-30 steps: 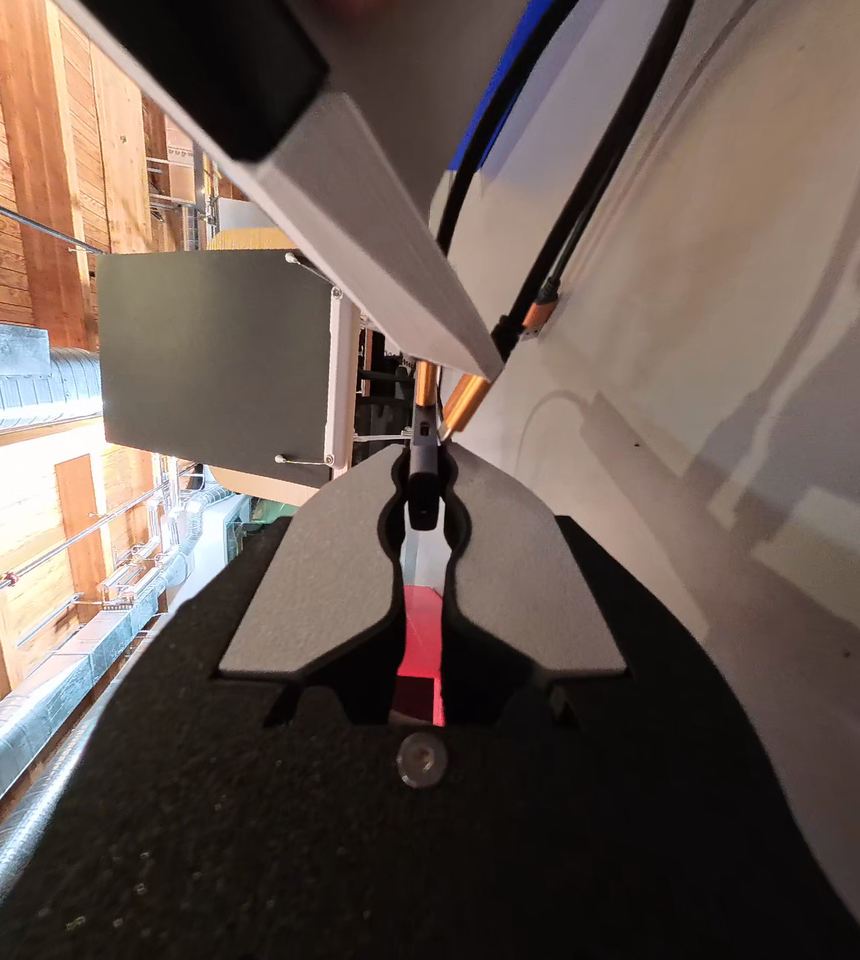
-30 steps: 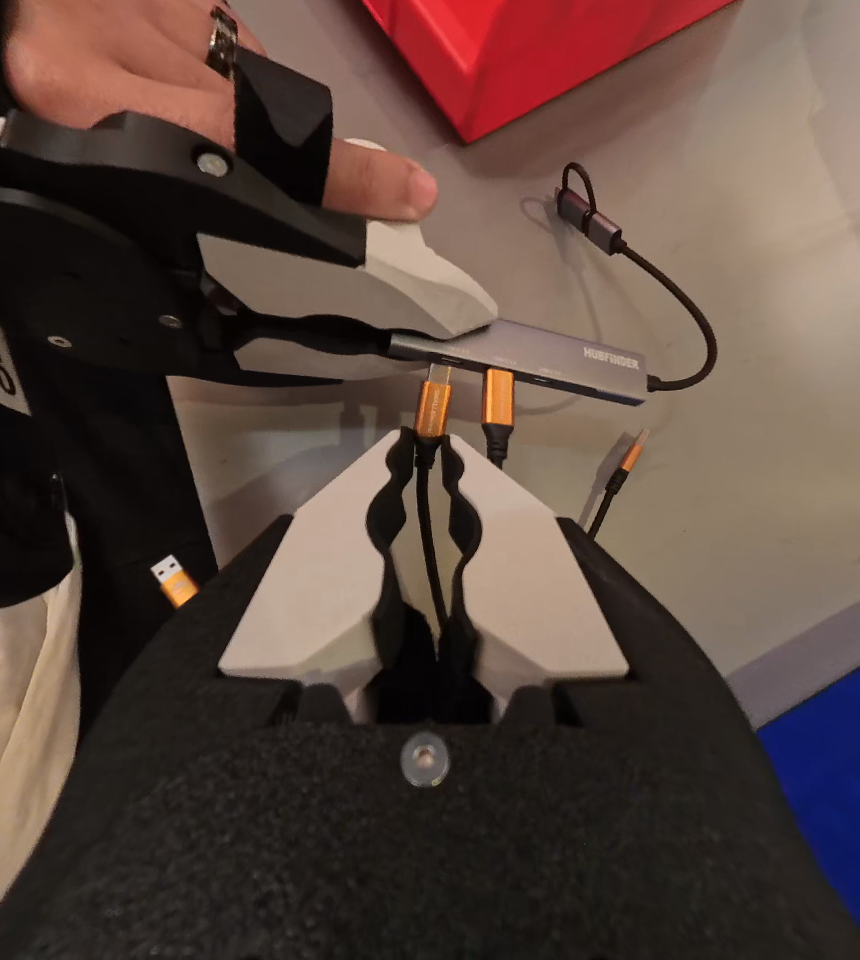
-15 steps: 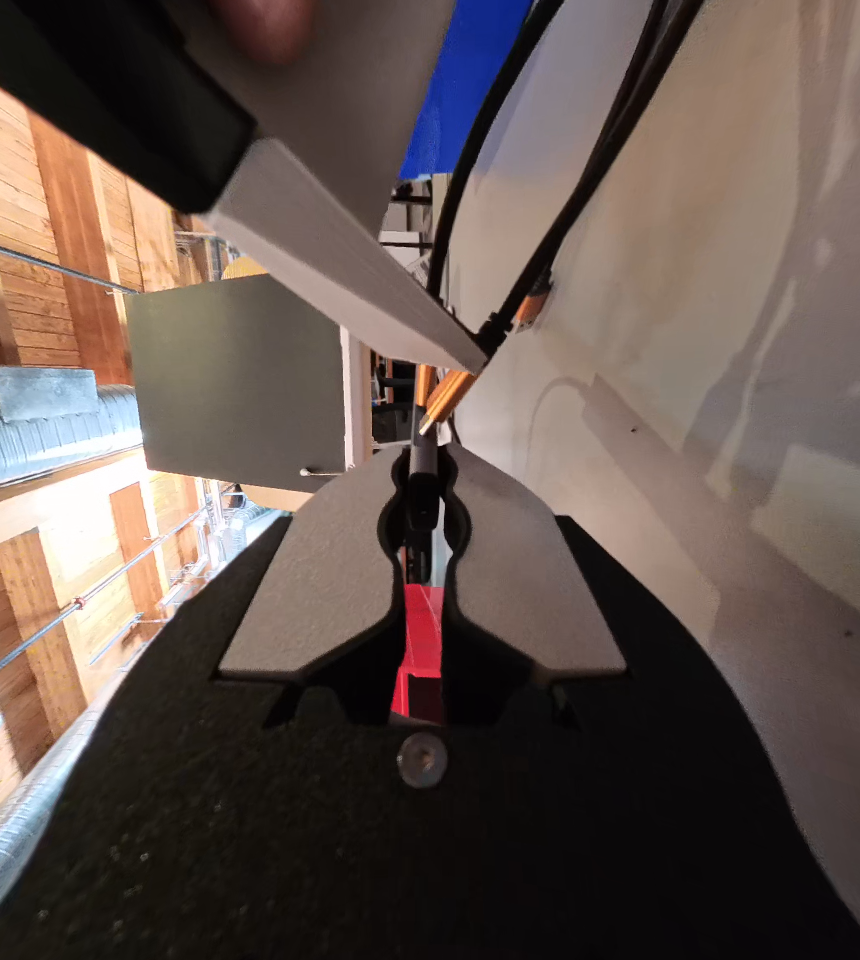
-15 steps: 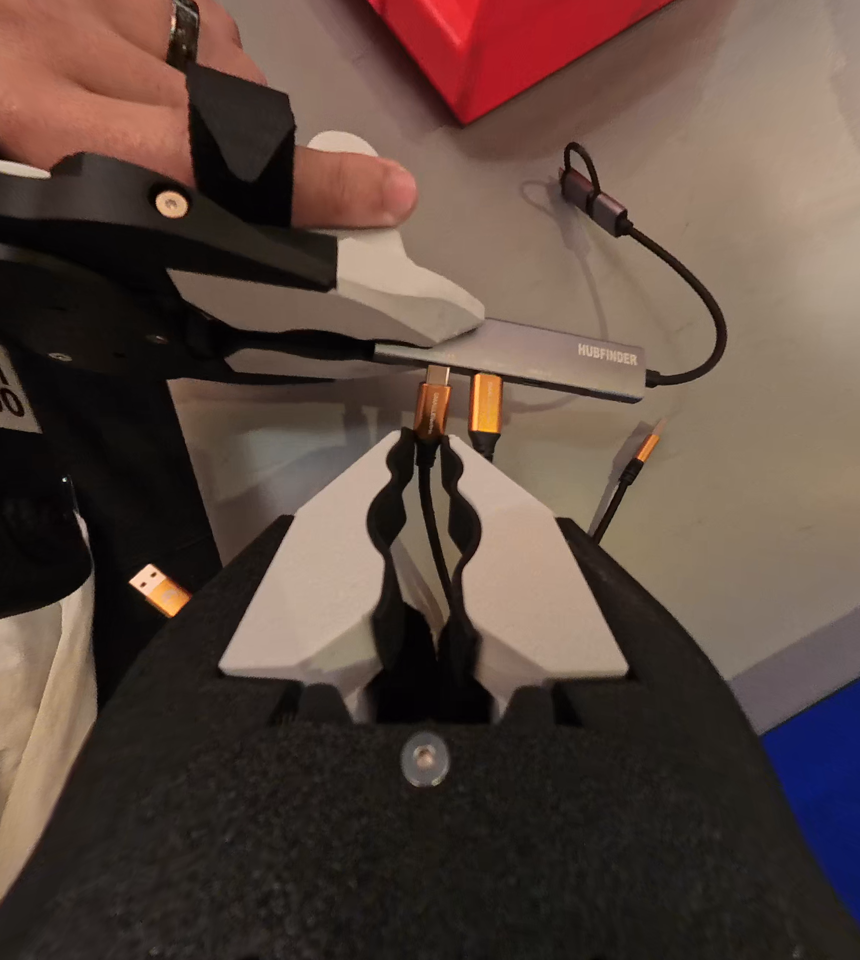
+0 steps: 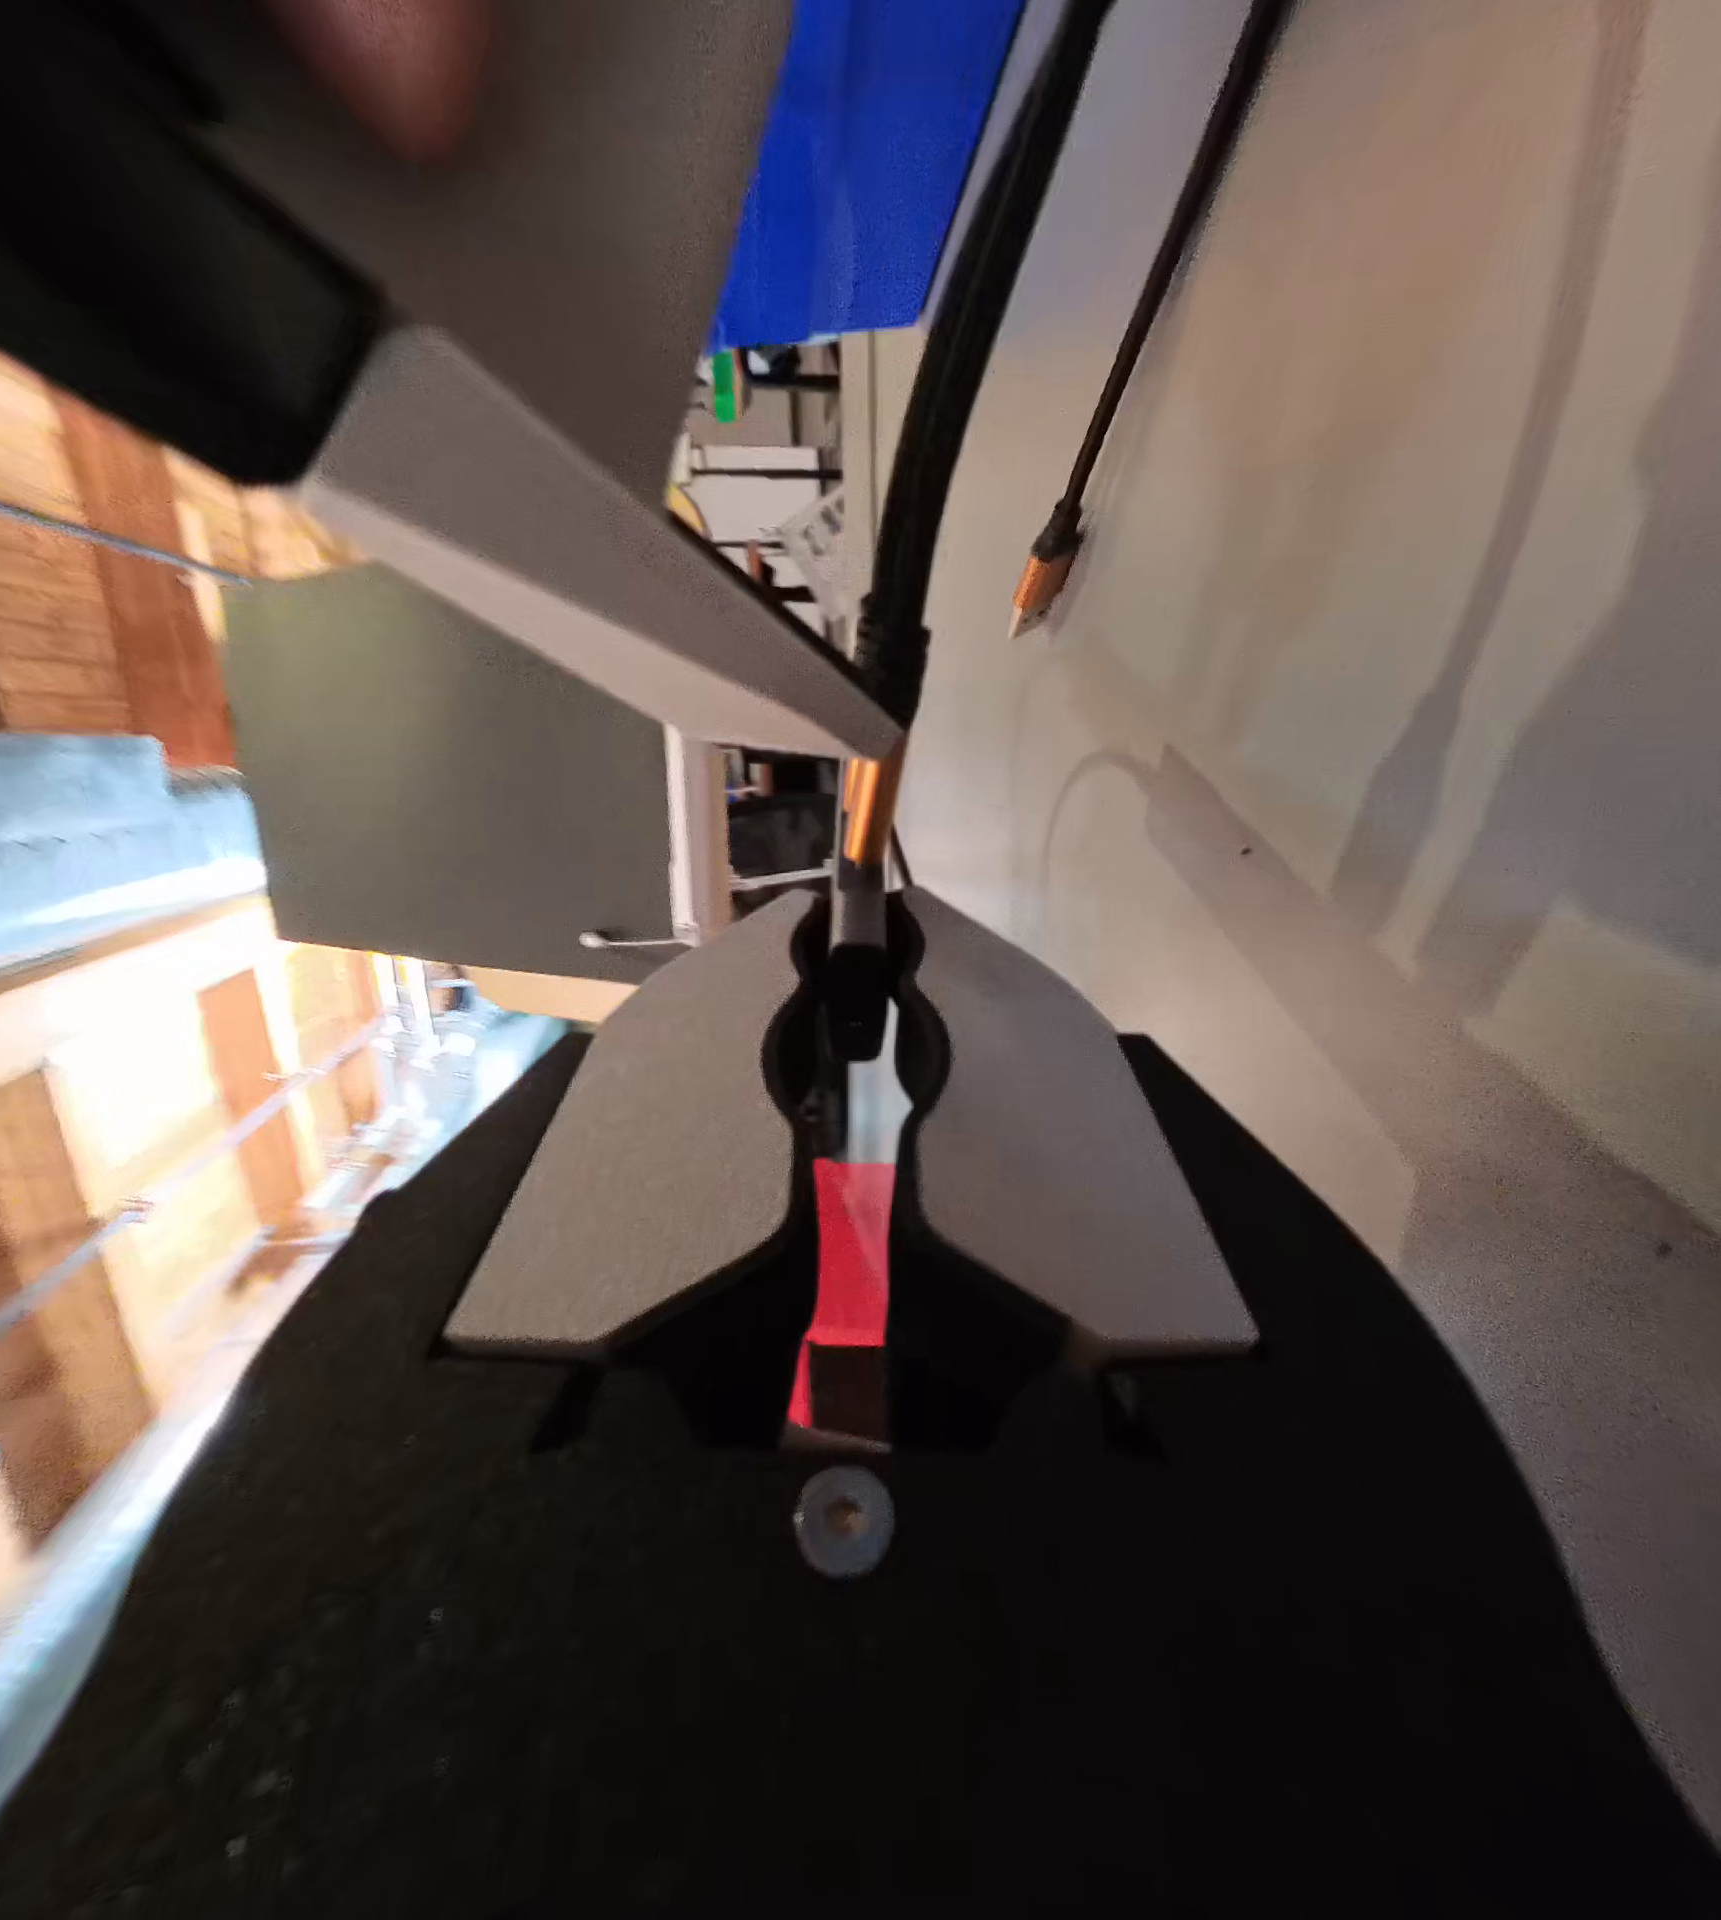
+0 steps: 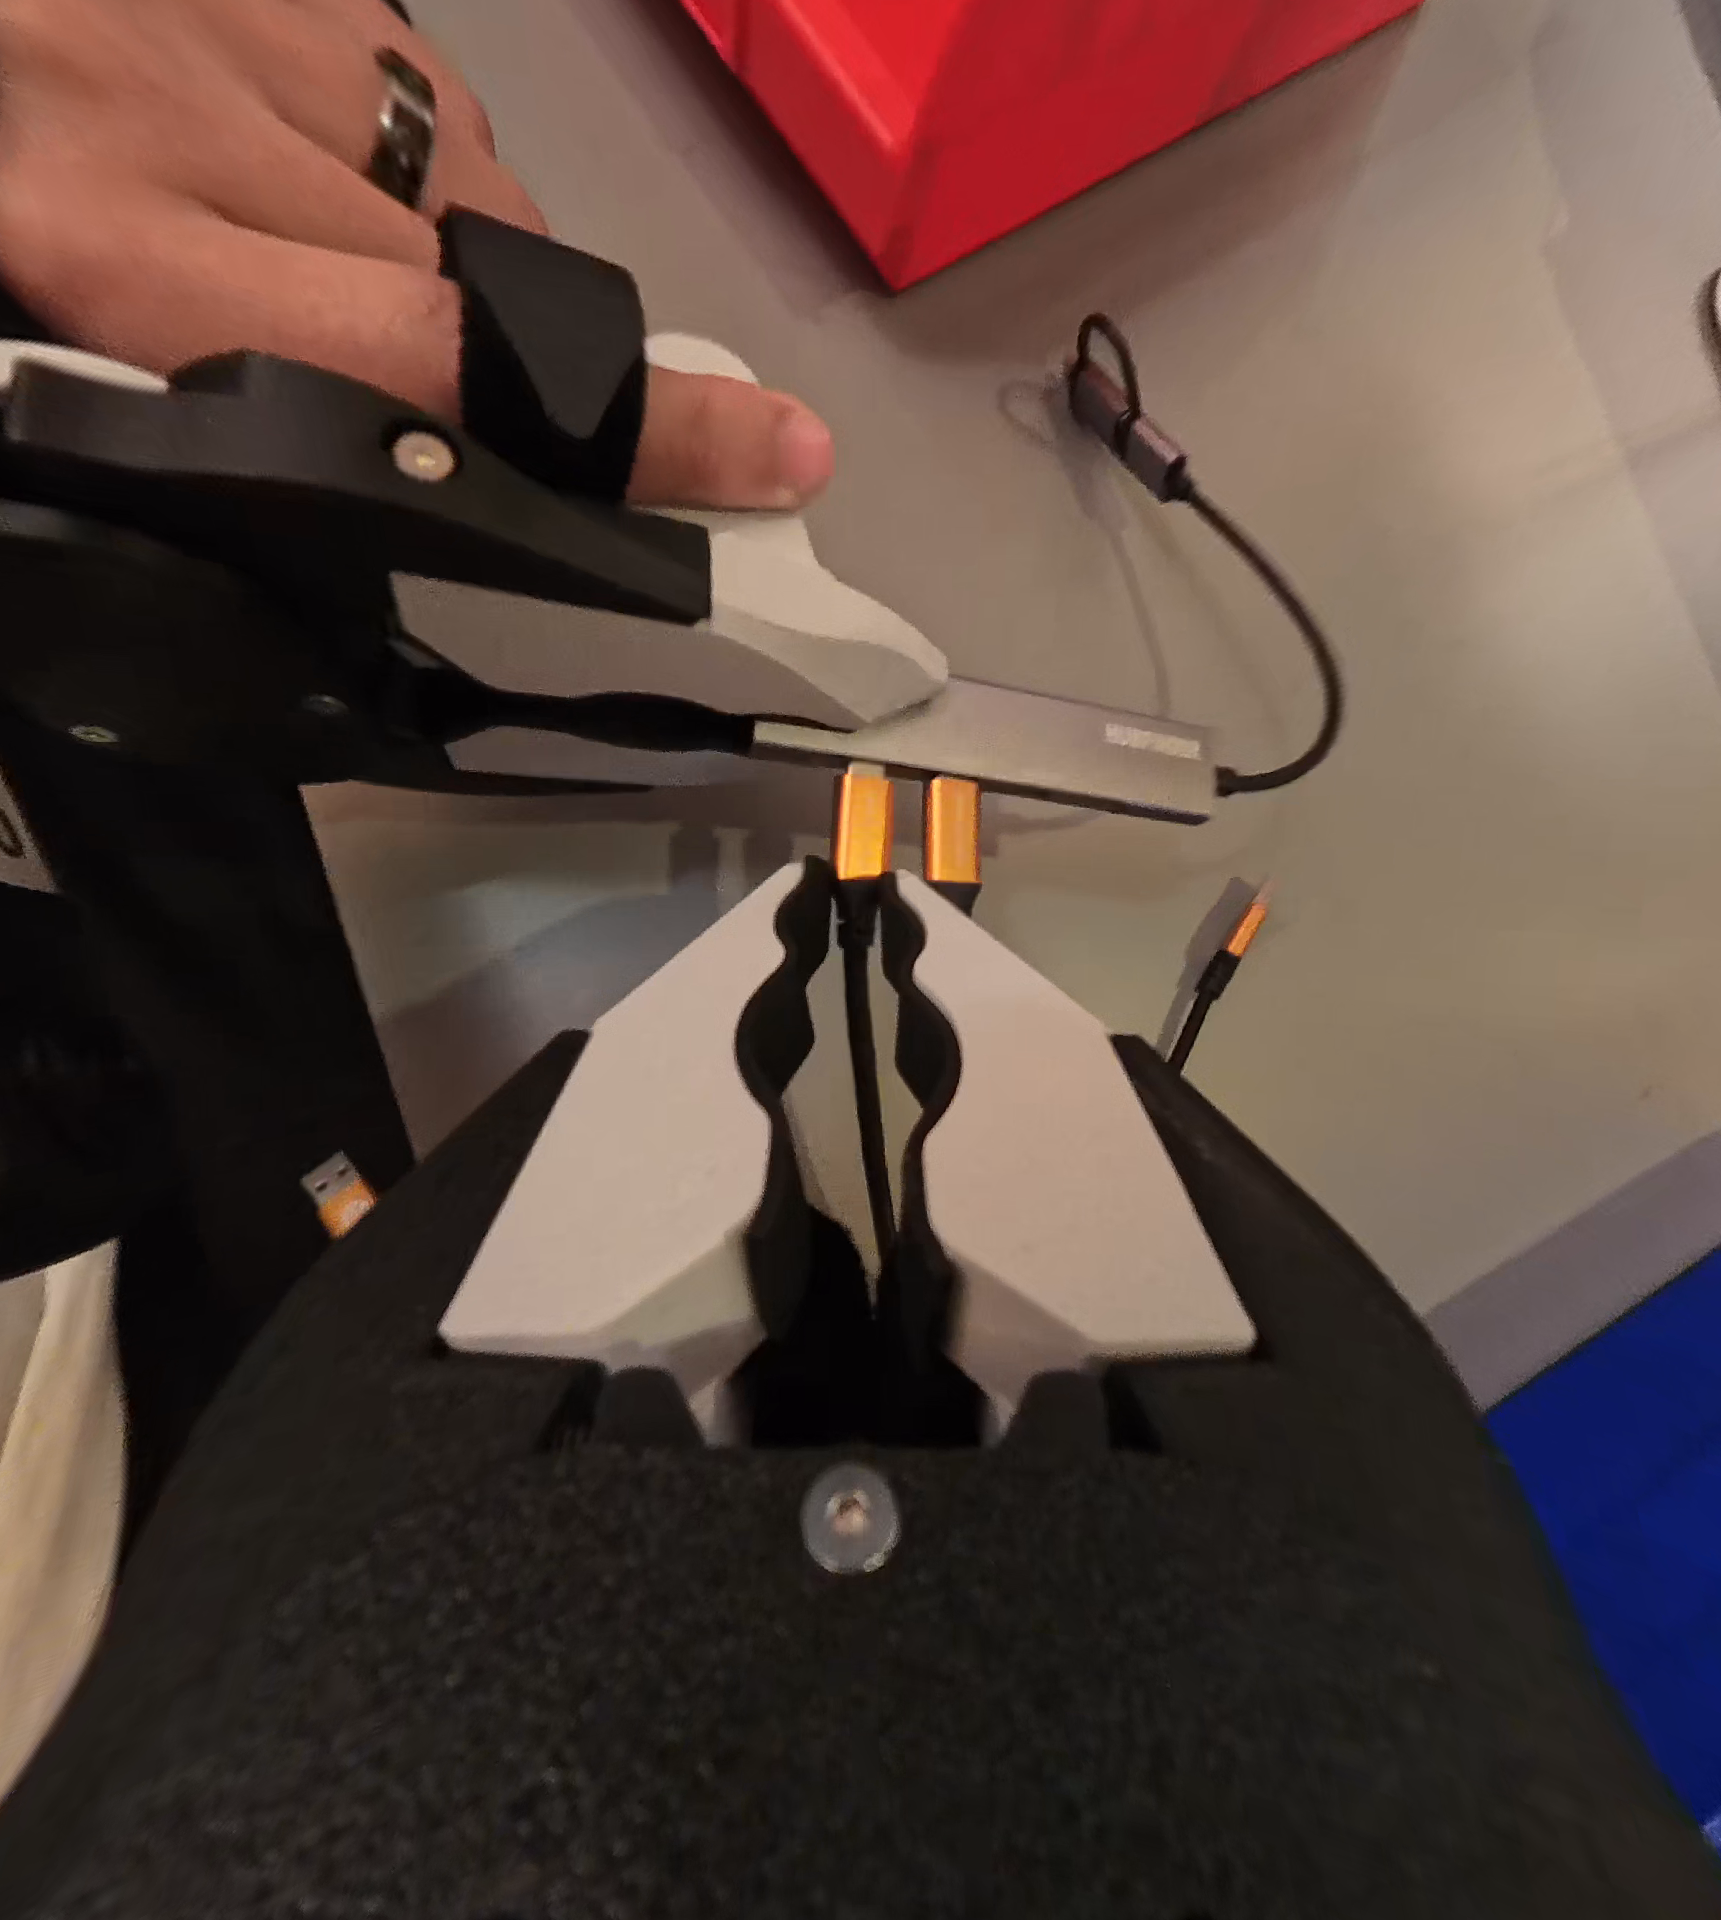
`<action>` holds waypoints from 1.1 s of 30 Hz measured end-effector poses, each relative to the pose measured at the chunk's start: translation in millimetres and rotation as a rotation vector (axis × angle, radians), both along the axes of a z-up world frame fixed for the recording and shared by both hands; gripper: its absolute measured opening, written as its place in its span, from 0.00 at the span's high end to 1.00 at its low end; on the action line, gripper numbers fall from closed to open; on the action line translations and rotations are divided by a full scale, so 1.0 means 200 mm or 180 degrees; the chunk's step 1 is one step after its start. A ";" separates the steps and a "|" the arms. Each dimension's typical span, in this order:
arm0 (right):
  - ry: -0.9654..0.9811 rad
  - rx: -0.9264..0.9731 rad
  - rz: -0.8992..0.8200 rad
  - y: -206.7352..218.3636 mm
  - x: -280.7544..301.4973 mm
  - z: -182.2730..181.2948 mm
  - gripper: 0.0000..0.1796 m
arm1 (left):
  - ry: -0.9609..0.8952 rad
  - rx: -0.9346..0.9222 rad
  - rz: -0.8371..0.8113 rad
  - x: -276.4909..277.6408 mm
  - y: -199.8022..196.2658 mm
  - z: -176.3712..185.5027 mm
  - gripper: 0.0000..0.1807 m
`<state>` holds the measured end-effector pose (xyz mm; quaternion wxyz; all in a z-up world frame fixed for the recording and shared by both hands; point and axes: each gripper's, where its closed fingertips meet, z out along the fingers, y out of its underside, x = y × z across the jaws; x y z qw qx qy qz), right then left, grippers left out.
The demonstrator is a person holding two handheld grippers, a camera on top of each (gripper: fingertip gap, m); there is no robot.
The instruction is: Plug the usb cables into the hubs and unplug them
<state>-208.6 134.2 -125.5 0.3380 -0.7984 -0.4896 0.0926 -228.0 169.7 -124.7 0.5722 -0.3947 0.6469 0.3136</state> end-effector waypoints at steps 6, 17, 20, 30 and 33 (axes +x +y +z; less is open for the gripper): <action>0.0430 0.0432 -0.0001 0.07 -0.04 0.07 0.95 | -0.0844 -0.0967 0.0123 -0.03 0.05 -0.02 0.95; 0.0796 0.0333 0.0089 0.07 -0.07 0.06 0.95 | -0.0791 -0.0854 0.0004 -0.06 0.04 -0.01 0.95; 0.0753 0.0367 0.0071 0.07 -0.07 0.06 0.95 | -0.0804 -0.0872 0.0040 -0.06 0.04 0.00 0.95; 0.0552 0.0612 0.0259 0.06 -0.08 0.04 0.95 | -0.0548 -0.0675 -0.0034 -0.06 0.01 -0.02 0.96; 0.0540 0.0674 0.0333 0.05 -0.08 0.04 0.95 | -0.0539 -0.0644 -0.0069 -0.05 0.01 -0.01 0.96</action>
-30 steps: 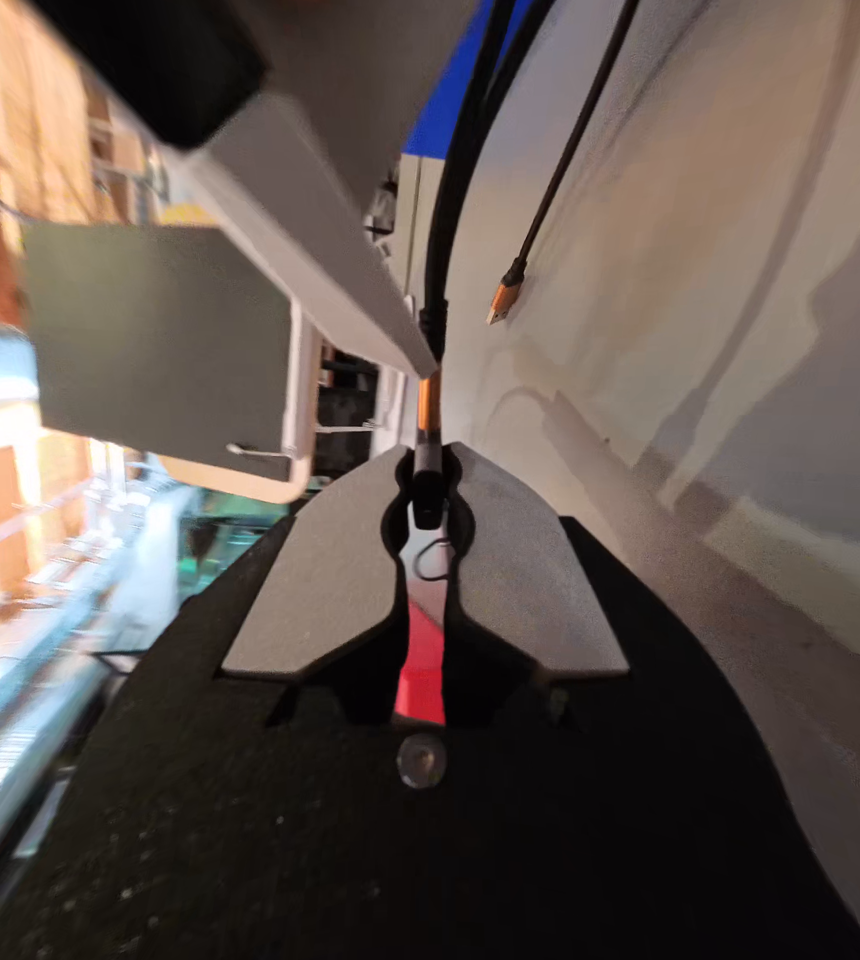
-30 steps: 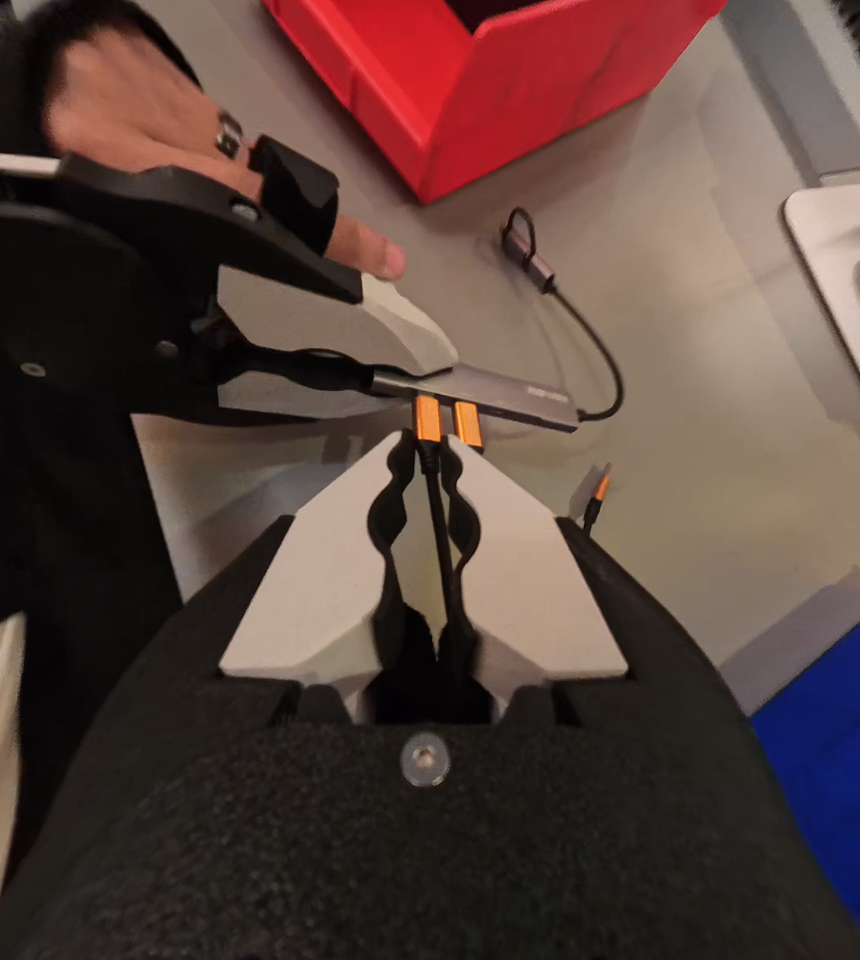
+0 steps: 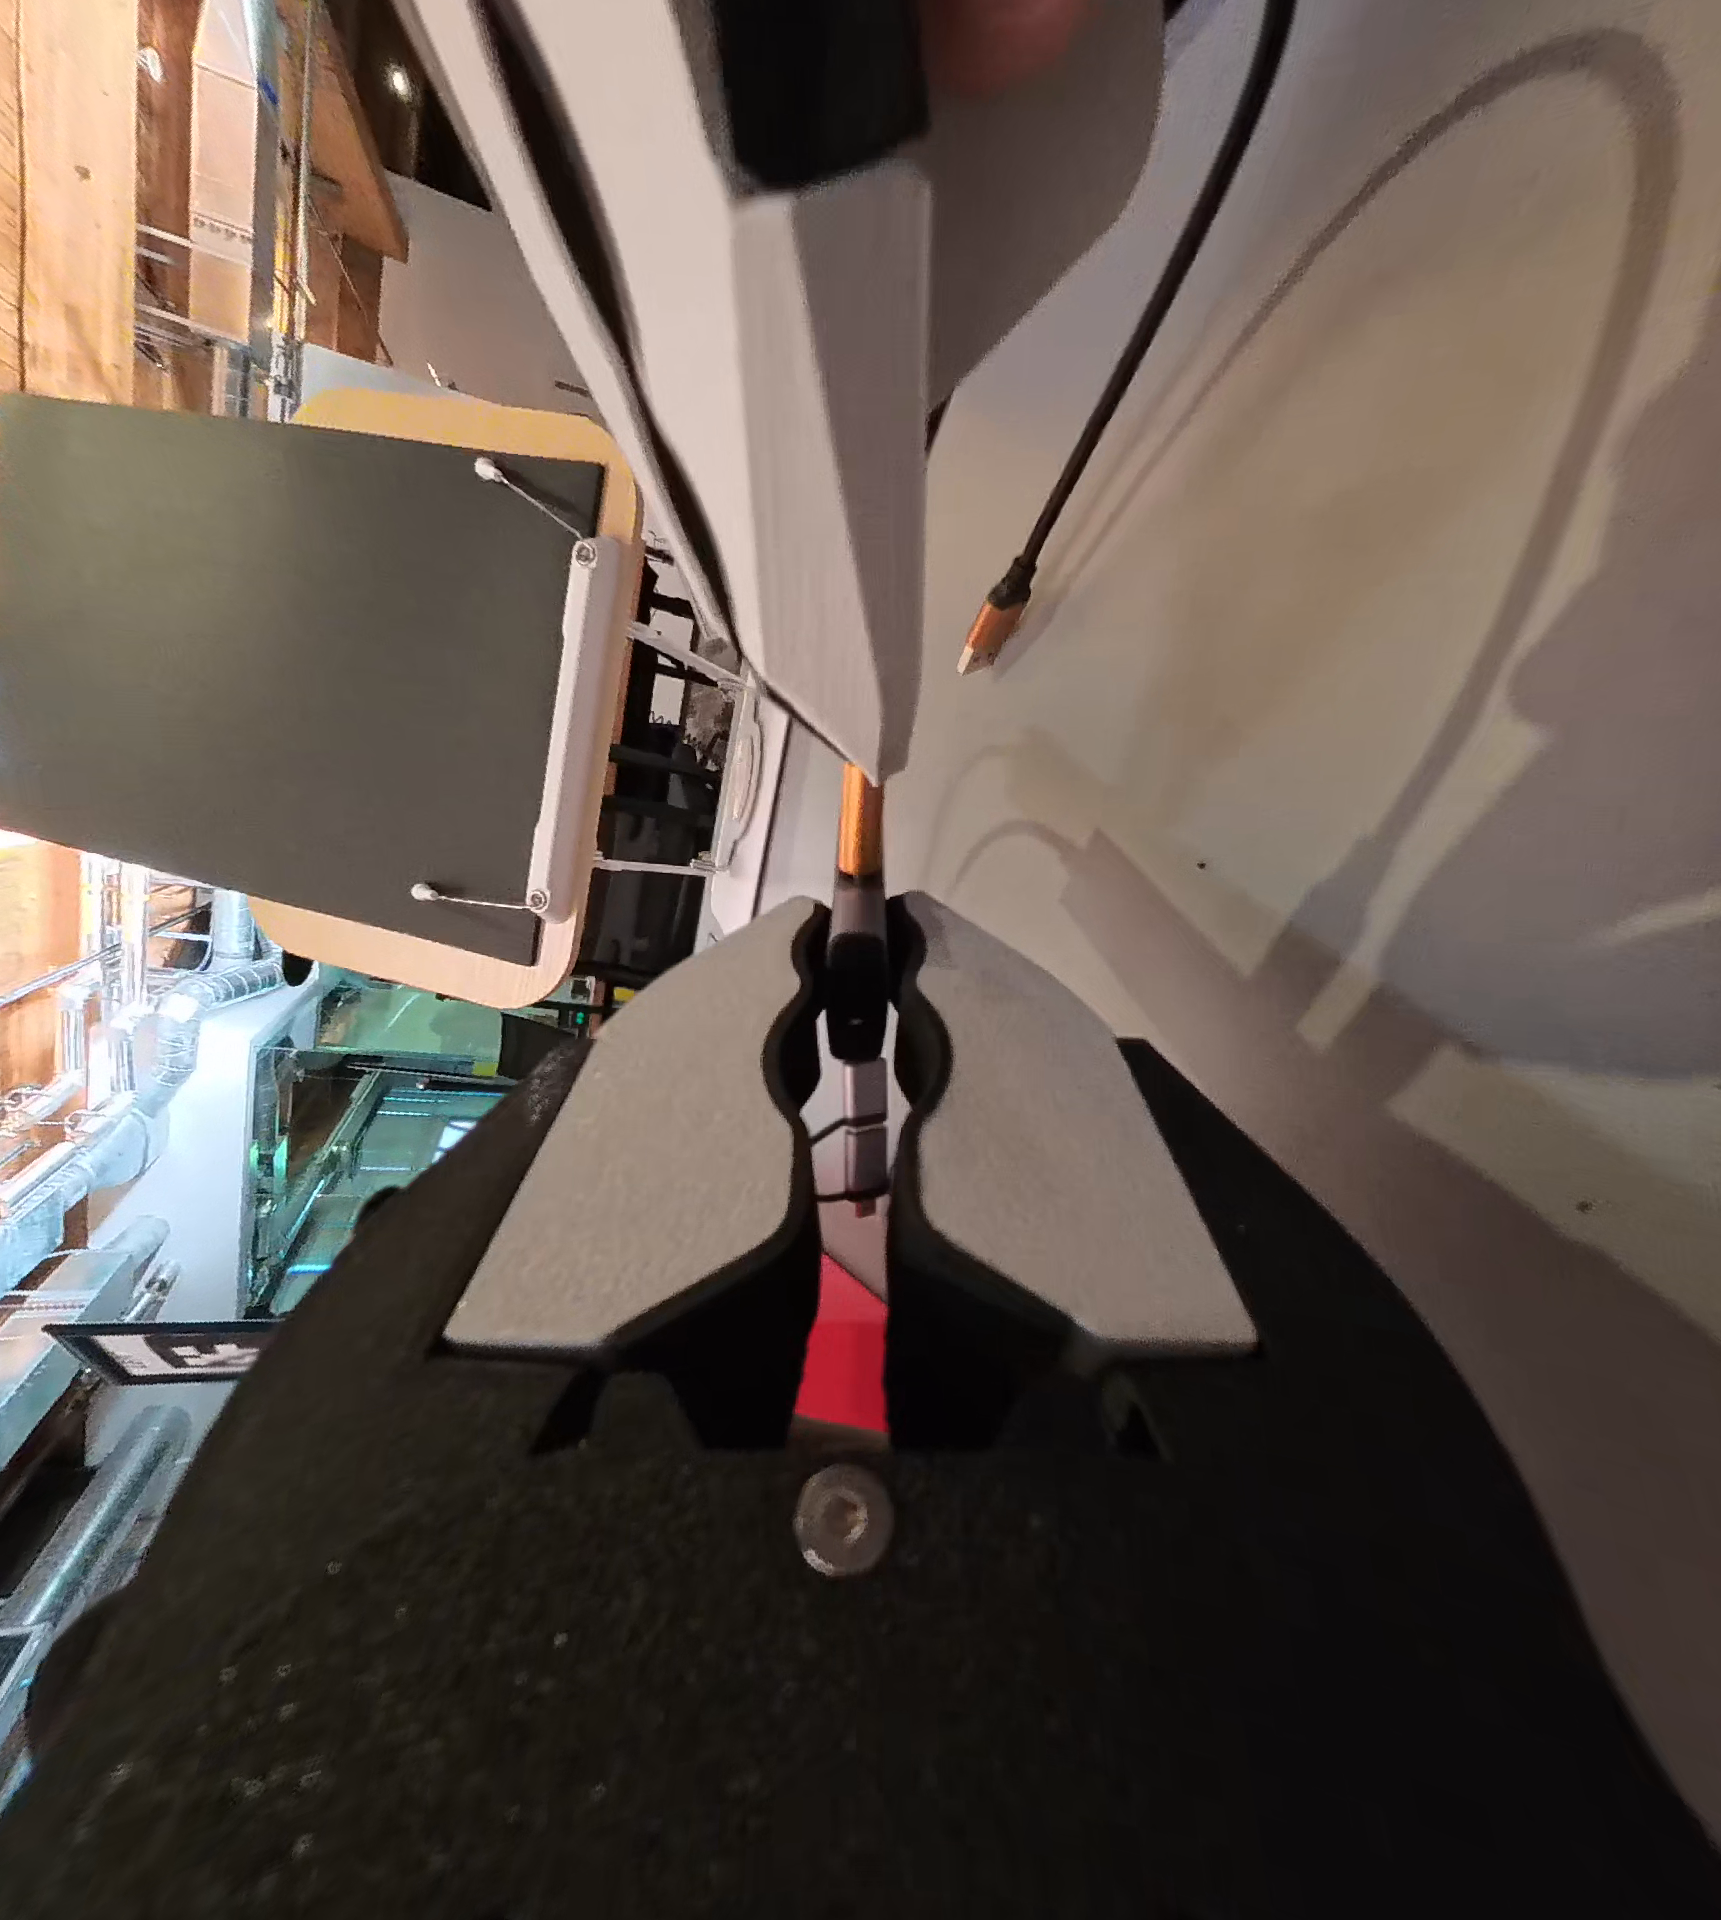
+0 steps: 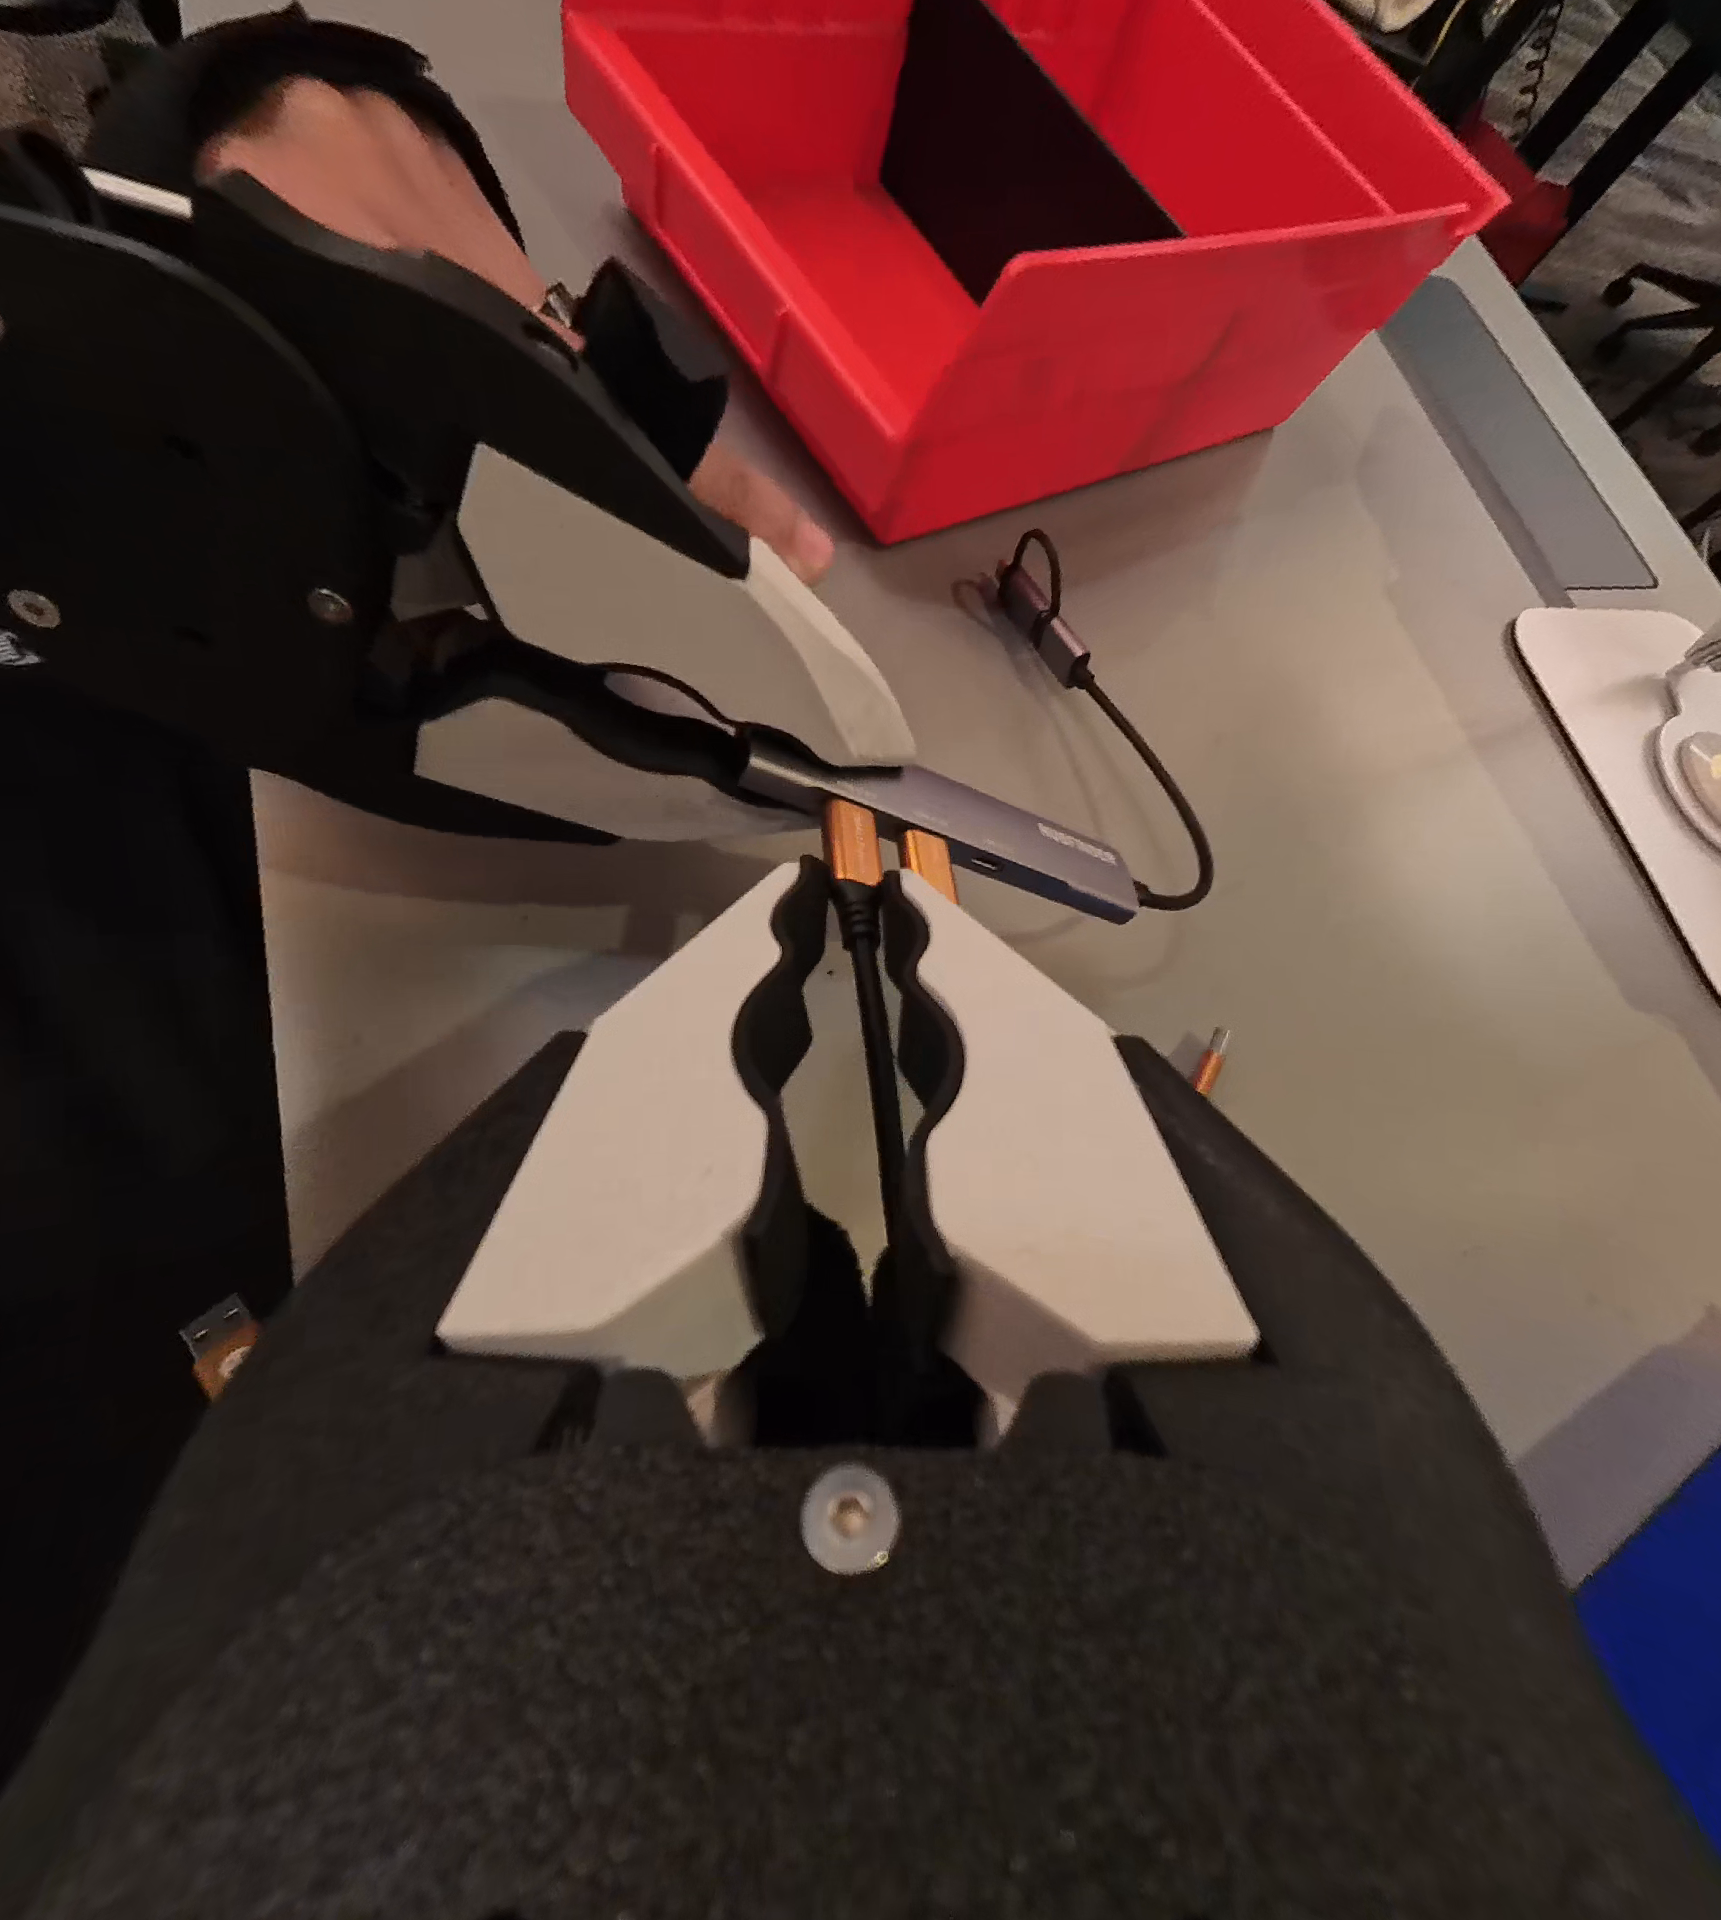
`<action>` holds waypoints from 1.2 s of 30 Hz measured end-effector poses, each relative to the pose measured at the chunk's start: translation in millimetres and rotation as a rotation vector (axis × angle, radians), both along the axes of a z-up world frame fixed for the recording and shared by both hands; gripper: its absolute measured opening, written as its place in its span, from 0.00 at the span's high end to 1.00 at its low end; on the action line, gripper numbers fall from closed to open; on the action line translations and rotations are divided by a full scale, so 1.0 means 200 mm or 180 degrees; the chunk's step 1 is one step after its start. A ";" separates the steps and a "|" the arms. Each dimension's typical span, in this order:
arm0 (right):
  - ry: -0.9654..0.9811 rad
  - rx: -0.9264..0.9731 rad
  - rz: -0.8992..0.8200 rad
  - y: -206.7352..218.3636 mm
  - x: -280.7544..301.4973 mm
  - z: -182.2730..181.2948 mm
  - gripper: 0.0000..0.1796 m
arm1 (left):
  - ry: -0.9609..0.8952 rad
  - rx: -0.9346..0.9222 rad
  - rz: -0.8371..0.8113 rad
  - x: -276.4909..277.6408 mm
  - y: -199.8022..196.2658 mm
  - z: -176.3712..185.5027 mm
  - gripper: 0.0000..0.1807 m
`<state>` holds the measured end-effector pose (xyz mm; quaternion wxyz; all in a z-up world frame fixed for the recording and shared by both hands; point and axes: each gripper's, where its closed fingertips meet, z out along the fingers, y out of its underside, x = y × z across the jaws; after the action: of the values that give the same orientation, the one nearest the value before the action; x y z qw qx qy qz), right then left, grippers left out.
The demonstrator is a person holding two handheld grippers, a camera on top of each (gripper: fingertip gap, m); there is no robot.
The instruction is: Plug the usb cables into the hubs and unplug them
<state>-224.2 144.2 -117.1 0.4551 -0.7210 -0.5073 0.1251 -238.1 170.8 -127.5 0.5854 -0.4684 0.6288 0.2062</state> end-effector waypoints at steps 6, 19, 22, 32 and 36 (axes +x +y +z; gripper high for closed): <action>0.0126 -0.0002 0.0018 0.00 -0.05 0.01 1.00 | 0.0072 0.0088 -0.0088 0.05 -0.02 0.00 0.95; 0.1008 0.0067 -0.0563 0.14 0.36 0.37 0.84 | -0.1505 -0.0954 0.0025 -0.04 0.04 0.15 0.95; 0.1138 0.0294 -0.0629 0.17 0.41 0.42 0.84 | -0.2239 -0.1879 -0.0236 -0.06 0.03 0.17 0.95; 0.1430 -0.0136 0.0000 0.07 0.17 0.27 0.76 | -0.3281 -0.3919 -0.1359 -0.03 -0.11 0.27 0.95; 0.1421 -0.0131 0.0178 0.03 0.13 0.24 0.83 | -0.3234 -0.4206 -0.1640 0.00 -0.19 0.29 0.95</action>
<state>-198.4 149.9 -68.1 0.5377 -0.6702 -0.4111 0.3045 -238.9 133.0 -70.3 0.4319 -0.5905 0.3688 -0.5734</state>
